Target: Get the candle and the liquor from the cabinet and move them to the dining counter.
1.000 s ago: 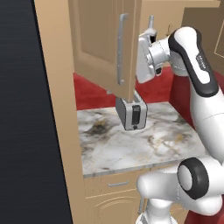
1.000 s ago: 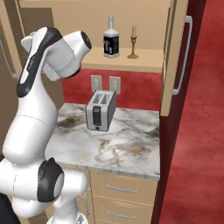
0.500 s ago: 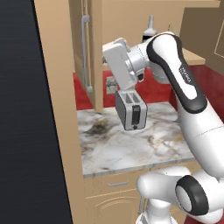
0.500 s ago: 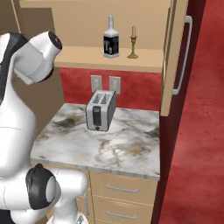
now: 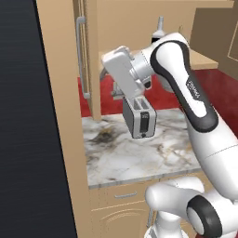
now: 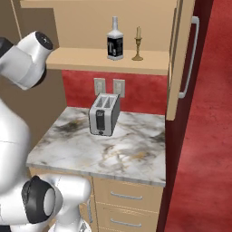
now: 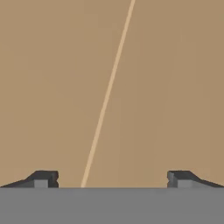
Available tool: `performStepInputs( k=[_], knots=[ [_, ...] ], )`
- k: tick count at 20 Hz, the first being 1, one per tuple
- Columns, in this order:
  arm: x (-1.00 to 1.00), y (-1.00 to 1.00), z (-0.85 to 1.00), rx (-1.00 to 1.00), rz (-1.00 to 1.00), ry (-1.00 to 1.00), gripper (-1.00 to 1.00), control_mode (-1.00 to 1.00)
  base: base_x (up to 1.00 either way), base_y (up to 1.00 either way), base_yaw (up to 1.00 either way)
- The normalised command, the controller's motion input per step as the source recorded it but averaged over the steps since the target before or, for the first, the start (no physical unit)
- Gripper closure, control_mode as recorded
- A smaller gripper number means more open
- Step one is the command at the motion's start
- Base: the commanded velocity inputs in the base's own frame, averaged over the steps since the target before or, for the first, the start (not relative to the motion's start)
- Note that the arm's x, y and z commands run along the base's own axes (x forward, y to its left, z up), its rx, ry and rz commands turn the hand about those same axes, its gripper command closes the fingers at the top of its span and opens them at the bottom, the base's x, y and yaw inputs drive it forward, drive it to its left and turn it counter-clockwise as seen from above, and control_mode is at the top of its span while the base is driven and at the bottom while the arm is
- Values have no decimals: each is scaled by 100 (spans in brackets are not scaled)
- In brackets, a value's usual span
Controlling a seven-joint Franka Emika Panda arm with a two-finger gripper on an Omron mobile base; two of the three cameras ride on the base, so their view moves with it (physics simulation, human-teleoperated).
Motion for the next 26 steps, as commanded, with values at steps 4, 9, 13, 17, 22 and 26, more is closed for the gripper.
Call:
performStepInputs(
  k=[4, 9, 13, 17, 22, 26],
  knots=[
    [-19, -44, -1, -10, -10, -25, -100, -100, 0, 0, 0],
    [-33, -74, 1, -10, -12, -26, -100, -100, 0, 0, 0],
    [-20, -76, 5, -9, -15, -22, -100, -100, 0, 0, 0],
    [-3, -70, 8, -9, -23, -17, -100, -100, 0, 0, 0],
    [3, -62, 16, -8, -30, -7, -100, -100, 0, 0, 0],
    [5, -62, 16, -7, -32, -3, -100, -100, 0, 0, 0]
  ],
)
